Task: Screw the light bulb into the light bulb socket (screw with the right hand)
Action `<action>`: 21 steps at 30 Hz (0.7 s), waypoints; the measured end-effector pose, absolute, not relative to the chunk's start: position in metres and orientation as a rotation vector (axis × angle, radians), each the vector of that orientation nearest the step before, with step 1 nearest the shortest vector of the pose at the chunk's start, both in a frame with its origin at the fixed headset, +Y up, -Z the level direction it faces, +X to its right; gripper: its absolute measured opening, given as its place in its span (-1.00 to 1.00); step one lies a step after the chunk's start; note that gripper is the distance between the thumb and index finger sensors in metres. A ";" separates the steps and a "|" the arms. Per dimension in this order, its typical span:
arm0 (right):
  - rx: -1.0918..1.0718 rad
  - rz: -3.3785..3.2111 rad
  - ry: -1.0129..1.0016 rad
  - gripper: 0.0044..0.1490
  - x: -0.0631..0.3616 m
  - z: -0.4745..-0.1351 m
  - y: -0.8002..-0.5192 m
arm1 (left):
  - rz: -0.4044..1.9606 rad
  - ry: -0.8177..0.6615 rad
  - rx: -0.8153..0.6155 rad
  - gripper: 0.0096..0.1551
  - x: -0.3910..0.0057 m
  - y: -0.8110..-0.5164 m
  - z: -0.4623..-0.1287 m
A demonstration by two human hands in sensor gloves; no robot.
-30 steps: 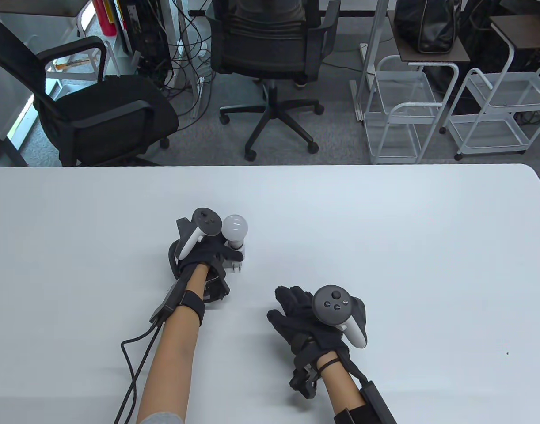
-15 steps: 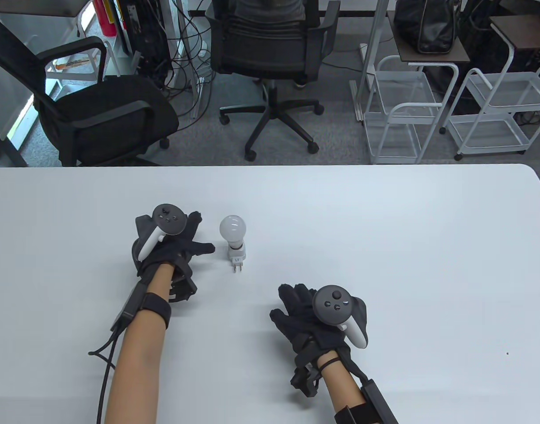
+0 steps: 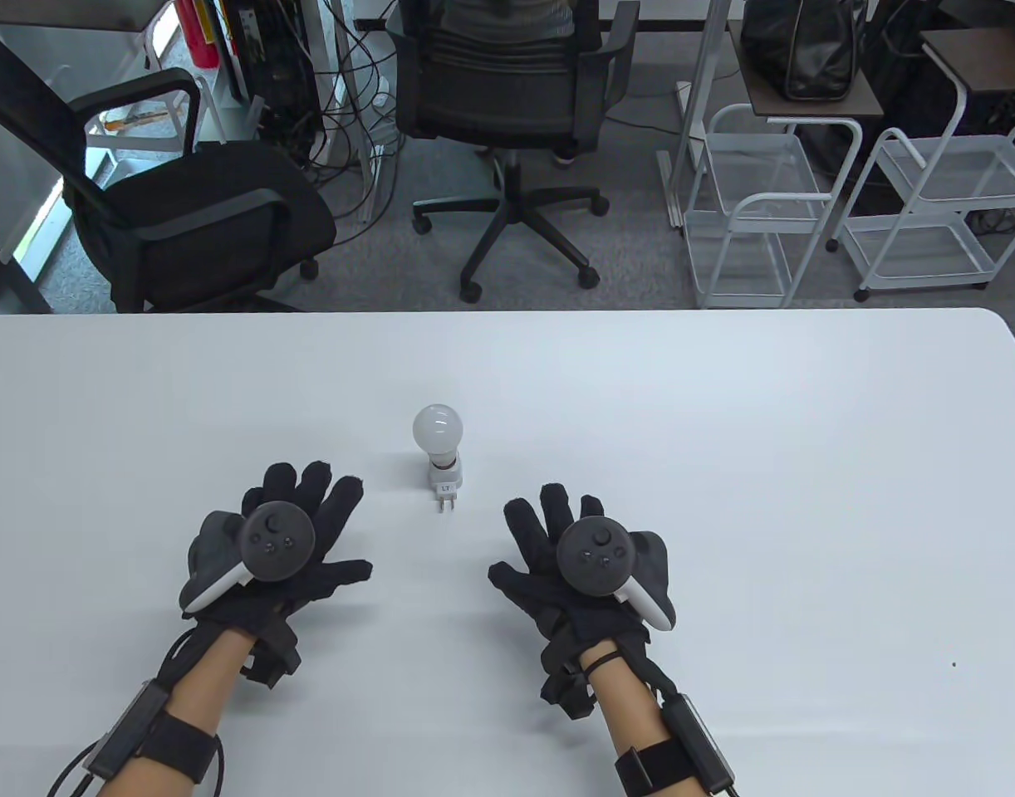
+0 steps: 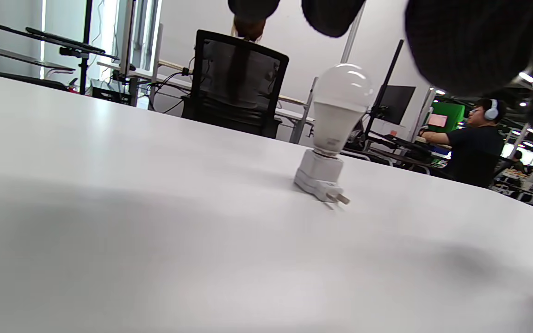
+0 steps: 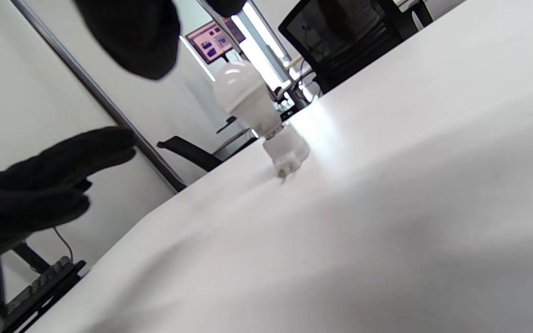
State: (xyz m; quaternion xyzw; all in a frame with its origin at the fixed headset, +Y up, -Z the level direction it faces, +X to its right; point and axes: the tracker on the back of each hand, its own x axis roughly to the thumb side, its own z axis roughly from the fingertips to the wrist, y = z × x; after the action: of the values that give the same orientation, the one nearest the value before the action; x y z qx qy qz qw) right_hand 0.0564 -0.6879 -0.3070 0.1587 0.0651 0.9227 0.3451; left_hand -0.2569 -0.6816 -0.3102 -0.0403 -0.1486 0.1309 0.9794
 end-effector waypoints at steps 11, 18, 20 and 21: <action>0.466 2.396 0.048 -0.14 0.055 -0.295 -0.694 | 0.235 -0.382 -0.019 0.20 -0.254 -0.688 -0.277; 0.513 2.381 0.108 -0.15 0.054 -0.294 -0.695 | 0.226 -0.388 -0.016 0.16 -0.257 -0.691 -0.277; 0.523 2.362 0.132 -0.16 0.053 -0.294 -0.696 | 0.237 -0.386 -0.027 0.16 -0.258 -0.692 -0.278; 0.526 2.363 0.133 -0.16 0.053 -0.294 -0.696 | 0.238 -0.386 -0.028 0.16 -0.258 -0.693 -0.278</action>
State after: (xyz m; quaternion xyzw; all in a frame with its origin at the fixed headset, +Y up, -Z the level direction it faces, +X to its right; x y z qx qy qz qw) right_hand 0.0526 -0.6955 -0.2944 0.2033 0.0514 0.9126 0.3511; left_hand -0.2583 -0.6927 -0.2777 -0.0137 -0.1914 0.1181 0.9743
